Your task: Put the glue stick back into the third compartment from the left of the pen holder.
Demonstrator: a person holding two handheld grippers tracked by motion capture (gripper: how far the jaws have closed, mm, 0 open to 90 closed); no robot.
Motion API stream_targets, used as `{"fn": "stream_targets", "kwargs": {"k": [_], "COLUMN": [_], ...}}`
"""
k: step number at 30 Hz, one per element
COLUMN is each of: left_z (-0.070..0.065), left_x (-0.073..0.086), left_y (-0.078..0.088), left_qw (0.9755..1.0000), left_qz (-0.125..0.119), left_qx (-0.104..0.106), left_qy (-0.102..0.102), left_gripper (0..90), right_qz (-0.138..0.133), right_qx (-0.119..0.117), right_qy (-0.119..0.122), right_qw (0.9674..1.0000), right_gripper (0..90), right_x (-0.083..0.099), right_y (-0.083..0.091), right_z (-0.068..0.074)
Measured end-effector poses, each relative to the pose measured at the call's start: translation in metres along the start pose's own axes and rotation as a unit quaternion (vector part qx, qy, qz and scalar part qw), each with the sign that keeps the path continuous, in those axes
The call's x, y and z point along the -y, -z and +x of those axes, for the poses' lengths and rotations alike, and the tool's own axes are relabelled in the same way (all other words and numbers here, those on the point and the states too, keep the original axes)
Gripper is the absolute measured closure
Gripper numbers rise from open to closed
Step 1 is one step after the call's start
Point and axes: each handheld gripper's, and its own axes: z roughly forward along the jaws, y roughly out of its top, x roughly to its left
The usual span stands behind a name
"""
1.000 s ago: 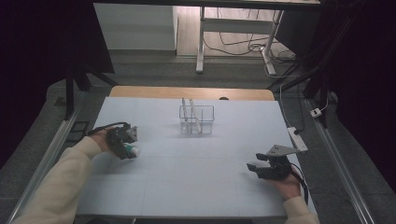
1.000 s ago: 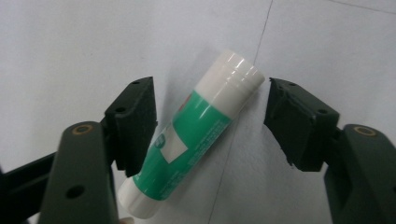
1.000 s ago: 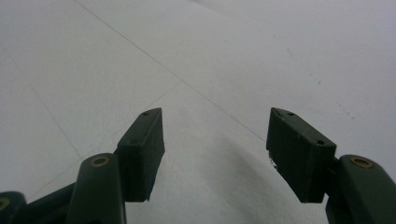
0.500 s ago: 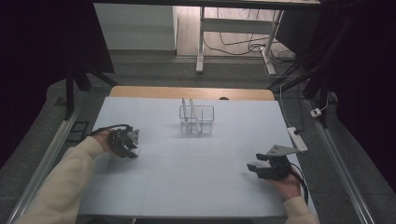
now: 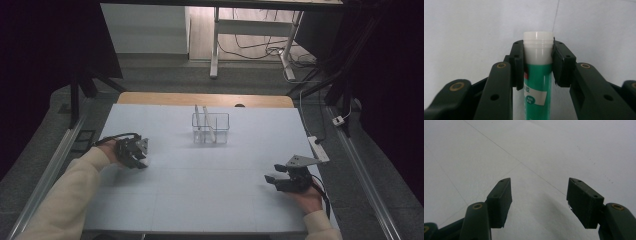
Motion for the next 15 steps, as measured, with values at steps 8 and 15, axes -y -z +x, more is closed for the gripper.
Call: {"fn": "stream_targets", "kwargs": {"k": [8,15], "left_z": [-0.003,-0.006], "left_x": [0.000,-0.003], "left_y": [0.013,0.026], "left_qw": [0.9994,0.9971], "left_qz": [-0.013,-0.039], "left_qx": [-0.009,-0.026], "left_qy": [0.031,0.060], "left_gripper": [65.2,65.2], "right_qz": [0.000,-0.001], "right_qx": [0.000,0.001], "right_qy": [0.000,0.000], "right_qw": [1.0000,1.0000], "right_gripper": [36.1,36.1], "right_x": [0.000,0.000], "right_y": [0.000,0.000], "right_z": [0.000,0.000]}}
